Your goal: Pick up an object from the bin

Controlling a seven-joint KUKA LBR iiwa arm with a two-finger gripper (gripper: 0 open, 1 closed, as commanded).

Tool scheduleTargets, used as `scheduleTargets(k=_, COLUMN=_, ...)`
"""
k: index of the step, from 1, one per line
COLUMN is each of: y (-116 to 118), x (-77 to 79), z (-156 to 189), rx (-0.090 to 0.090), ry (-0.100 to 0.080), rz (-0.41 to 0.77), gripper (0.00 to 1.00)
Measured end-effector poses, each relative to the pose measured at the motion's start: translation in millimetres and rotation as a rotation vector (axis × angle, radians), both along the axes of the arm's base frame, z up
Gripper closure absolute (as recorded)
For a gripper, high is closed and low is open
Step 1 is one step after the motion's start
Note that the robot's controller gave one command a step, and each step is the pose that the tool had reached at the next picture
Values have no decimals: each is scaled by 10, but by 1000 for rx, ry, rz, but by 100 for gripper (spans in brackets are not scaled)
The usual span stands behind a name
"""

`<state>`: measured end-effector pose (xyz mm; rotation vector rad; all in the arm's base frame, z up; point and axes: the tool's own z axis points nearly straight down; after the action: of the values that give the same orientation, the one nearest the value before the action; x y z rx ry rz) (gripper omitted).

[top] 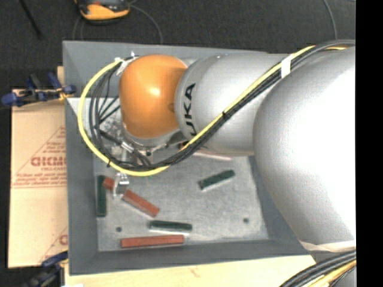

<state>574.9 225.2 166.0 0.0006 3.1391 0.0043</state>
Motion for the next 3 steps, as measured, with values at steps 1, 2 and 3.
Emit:
scheduleTargets(k=1, y=-333, x=45, z=-500, rx=4, ry=-5, rz=-284, gripper=0)
scheduleTargets(k=2, y=-428, x=73, z=-770, rx=-3, ry=0, rz=-336, gripper=0)
scheduleTargets(k=3, y=-442, x=28, z=-846, rx=-2, ry=0, rz=-103, gripper=0)
